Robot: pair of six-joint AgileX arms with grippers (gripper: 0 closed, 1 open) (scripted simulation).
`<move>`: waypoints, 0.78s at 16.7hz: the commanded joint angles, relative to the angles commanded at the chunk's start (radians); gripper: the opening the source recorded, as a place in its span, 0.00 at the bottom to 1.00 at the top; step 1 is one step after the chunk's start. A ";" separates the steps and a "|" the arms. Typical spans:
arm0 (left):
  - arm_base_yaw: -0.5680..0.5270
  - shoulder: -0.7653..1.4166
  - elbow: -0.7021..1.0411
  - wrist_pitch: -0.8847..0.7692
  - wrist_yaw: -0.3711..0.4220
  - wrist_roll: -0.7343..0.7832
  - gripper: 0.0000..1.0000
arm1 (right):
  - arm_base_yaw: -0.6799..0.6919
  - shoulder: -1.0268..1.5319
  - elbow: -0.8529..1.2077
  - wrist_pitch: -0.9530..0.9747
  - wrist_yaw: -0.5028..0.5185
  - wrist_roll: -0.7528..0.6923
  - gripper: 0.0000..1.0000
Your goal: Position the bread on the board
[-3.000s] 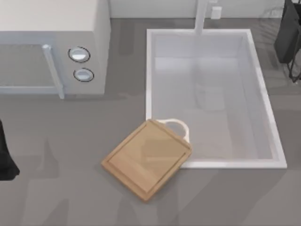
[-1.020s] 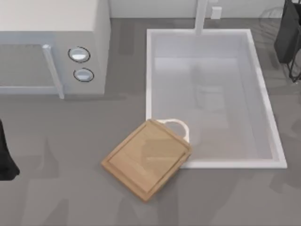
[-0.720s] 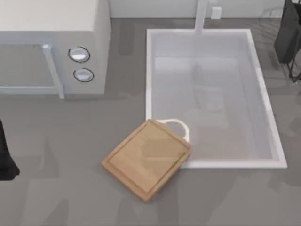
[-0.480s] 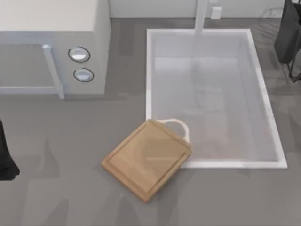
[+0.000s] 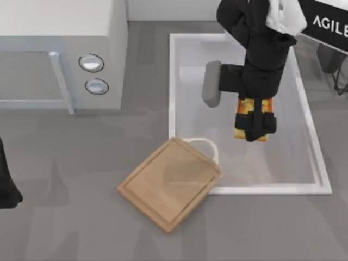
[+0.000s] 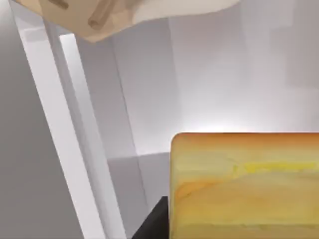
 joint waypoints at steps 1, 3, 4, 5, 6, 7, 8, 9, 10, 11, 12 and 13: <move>0.000 0.000 0.000 0.000 0.000 0.000 1.00 | 0.072 0.028 0.037 -0.007 0.000 0.030 0.00; 0.000 0.000 0.000 0.000 0.000 0.000 1.00 | 0.186 0.072 0.101 -0.016 0.001 0.084 0.00; 0.000 0.000 0.000 0.000 0.000 0.000 1.00 | 0.227 0.088 0.126 -0.019 0.002 0.106 0.00; 0.000 0.000 0.000 0.000 0.000 0.000 1.00 | 0.258 0.101 0.146 -0.021 0.003 0.124 0.00; 0.000 0.000 0.000 0.000 0.000 0.000 1.00 | 0.277 0.109 0.159 -0.022 0.004 0.136 0.00; 0.000 0.000 0.000 0.000 0.000 0.000 1.00 | 0.287 0.113 0.166 -0.023 0.005 0.143 0.00; 0.000 0.000 0.000 0.000 0.000 0.000 1.00 | 0.288 0.113 0.166 -0.023 0.005 0.143 0.00; 0.000 0.000 0.000 0.000 0.000 0.000 1.00 | 0.288 0.113 0.166 -0.023 0.005 0.143 0.00; 0.000 0.000 0.000 0.000 0.000 0.000 1.00 | 0.288 0.113 0.166 -0.023 0.005 0.143 0.00; 0.000 0.000 0.000 0.000 0.000 0.000 1.00 | 0.285 0.109 0.162 -0.023 0.004 0.145 0.00; 0.000 0.000 0.000 0.000 0.000 0.000 1.00 | 0.285 0.109 0.161 -0.022 0.004 0.145 0.00; 0.000 0.000 0.000 0.000 0.000 0.000 1.00 | 0.286 0.110 0.156 -0.016 0.004 0.144 0.00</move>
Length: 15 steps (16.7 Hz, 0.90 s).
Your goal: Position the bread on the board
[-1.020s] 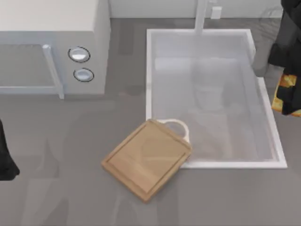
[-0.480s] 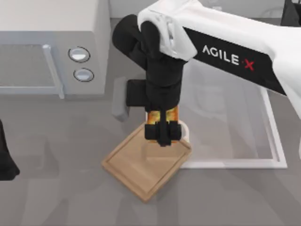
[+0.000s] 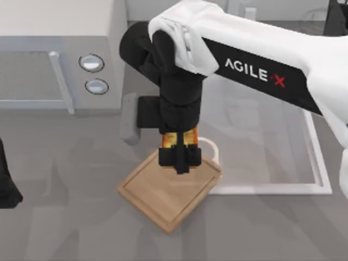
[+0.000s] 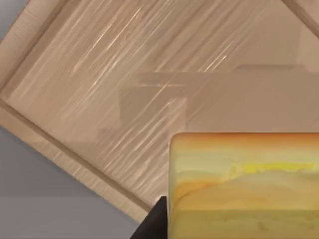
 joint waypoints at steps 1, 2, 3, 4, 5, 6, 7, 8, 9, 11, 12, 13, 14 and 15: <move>0.000 0.000 0.000 0.000 0.000 0.000 1.00 | 0.000 0.001 -0.008 0.010 0.000 0.000 0.00; 0.000 0.000 0.000 0.000 0.000 0.000 1.00 | 0.001 0.002 -0.018 0.021 0.001 0.000 0.00; 0.000 0.000 0.000 0.000 0.000 0.000 1.00 | 0.001 0.003 -0.028 0.034 0.001 -0.001 0.00; 0.000 0.000 0.000 0.000 0.000 0.000 1.00 | 0.002 0.005 -0.039 0.046 0.001 -0.001 0.00; 0.000 0.000 0.000 0.000 0.000 0.000 1.00 | 0.003 0.007 -0.049 0.057 0.000 -0.001 0.00; 0.000 0.000 0.000 0.000 0.000 0.000 1.00 | 0.002 0.010 -0.058 0.067 0.000 -0.001 0.00; 0.000 0.000 0.000 0.000 0.000 0.000 1.00 | 0.002 0.012 -0.068 0.076 -0.001 0.000 0.00; 0.000 0.000 0.000 0.000 0.000 0.000 1.00 | 0.002 0.014 -0.077 0.087 -0.002 0.000 0.00; 0.000 0.000 0.000 0.000 0.000 0.000 1.00 | 0.002 0.014 -0.086 0.098 -0.002 0.001 0.00; 0.000 0.000 0.000 0.000 0.000 0.000 1.00 | 0.002 0.015 -0.105 0.123 -0.001 0.001 0.00; 0.000 0.000 0.000 0.000 0.000 0.000 1.00 | 0.003 0.015 -0.114 0.137 0.000 0.001 0.00; 0.000 0.000 0.000 0.000 0.000 0.000 1.00 | 0.003 0.017 -0.123 0.148 0.000 0.000 0.00; 0.000 0.000 0.000 0.000 0.000 0.000 1.00 | 0.004 0.022 -0.131 0.155 0.001 0.000 0.00; 0.000 0.000 0.000 0.000 0.000 0.000 1.00 | 0.004 0.024 -0.133 0.156 0.001 0.000 0.00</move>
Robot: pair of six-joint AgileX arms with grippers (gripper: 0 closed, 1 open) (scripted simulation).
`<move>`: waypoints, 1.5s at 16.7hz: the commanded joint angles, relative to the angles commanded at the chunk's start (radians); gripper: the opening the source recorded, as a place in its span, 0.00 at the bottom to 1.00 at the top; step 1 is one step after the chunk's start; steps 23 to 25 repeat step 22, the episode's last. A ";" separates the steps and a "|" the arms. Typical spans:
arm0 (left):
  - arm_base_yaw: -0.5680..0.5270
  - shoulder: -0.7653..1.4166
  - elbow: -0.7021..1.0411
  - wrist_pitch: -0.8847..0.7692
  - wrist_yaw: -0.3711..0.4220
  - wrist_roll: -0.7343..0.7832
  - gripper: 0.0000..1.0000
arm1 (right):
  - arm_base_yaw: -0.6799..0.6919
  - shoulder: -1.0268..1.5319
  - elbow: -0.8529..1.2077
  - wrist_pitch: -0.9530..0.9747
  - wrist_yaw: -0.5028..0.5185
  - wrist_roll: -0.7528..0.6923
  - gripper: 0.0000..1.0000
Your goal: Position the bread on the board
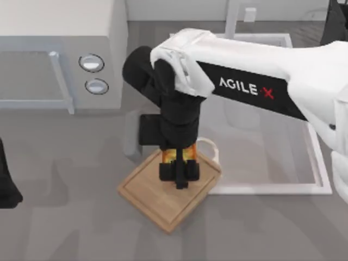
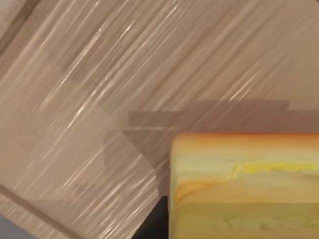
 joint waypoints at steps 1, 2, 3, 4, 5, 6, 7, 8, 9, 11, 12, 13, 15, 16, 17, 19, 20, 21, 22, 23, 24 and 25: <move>0.000 0.000 0.000 0.000 0.000 0.000 1.00 | 0.000 0.000 0.000 0.000 0.000 0.000 0.00; 0.000 0.000 0.000 0.000 0.000 0.000 1.00 | 0.000 0.000 0.000 0.000 0.000 0.000 0.00; 0.000 0.000 0.000 0.000 0.000 0.000 1.00 | 0.000 0.000 0.000 0.000 0.000 0.000 0.00; 0.000 0.000 0.000 0.000 0.000 0.000 1.00 | 0.000 0.000 0.000 0.000 0.000 0.000 0.08; 0.000 0.000 0.000 0.000 0.000 0.000 1.00 | 0.000 0.000 0.000 0.000 0.000 0.000 0.15; 0.000 0.000 0.000 0.000 0.000 0.000 1.00 | 0.000 0.000 0.000 0.000 0.000 0.000 0.23; 0.000 0.000 0.000 0.000 0.000 0.000 1.00 | 0.000 0.000 0.000 0.000 0.000 0.000 0.30; 0.000 0.000 0.000 0.000 0.000 0.000 1.00 | 0.000 0.000 0.000 0.000 0.000 0.000 0.38; 0.000 0.000 0.000 0.000 0.000 0.000 1.00 | 0.000 0.000 0.000 0.000 0.000 0.000 0.45; 0.000 0.000 0.000 0.000 0.000 0.000 1.00 | 0.000 0.000 0.000 0.000 0.000 0.000 0.60; 0.000 0.000 0.000 0.000 0.000 0.000 1.00 | 0.000 0.000 0.000 0.000 0.000 0.000 0.68; 0.000 0.000 0.000 0.000 0.000 0.000 1.00 | 0.000 0.000 0.000 0.000 0.000 0.000 0.75; 0.000 0.000 0.000 0.000 0.000 0.000 1.00 | 0.000 0.000 0.000 0.000 0.000 0.000 0.90; 0.000 0.000 0.000 0.000 0.000 0.000 1.00 | 0.000 0.000 0.000 0.000 0.000 0.000 0.98; 0.000 0.000 0.000 0.000 0.000 0.000 1.00 | 0.000 0.000 0.000 0.000 0.000 0.000 1.00; 0.000 0.000 0.000 0.000 0.000 0.000 1.00 | 0.000 0.000 0.000 0.000 0.000 0.000 1.00; 0.000 0.000 0.000 0.000 0.000 0.000 1.00 | 0.000 0.000 0.000 0.000 0.000 0.000 1.00; 0.000 0.000 0.000 0.000 0.000 0.000 1.00 | 0.000 0.000 0.000 0.000 0.000 0.000 1.00; 0.000 0.000 0.000 0.000 0.000 0.000 1.00 | 0.000 0.000 0.000 0.000 0.000 0.000 1.00; 0.000 0.000 0.000 0.000 0.000 0.000 1.00 | 0.000 0.000 0.000 0.000 0.000 0.000 1.00; 0.000 0.000 0.000 0.000 0.000 0.000 1.00 | 0.000 0.000 0.000 0.000 0.000 0.000 1.00; 0.000 0.000 0.000 0.000 0.000 0.000 1.00 | 0.000 0.000 0.000 0.000 0.000 0.000 1.00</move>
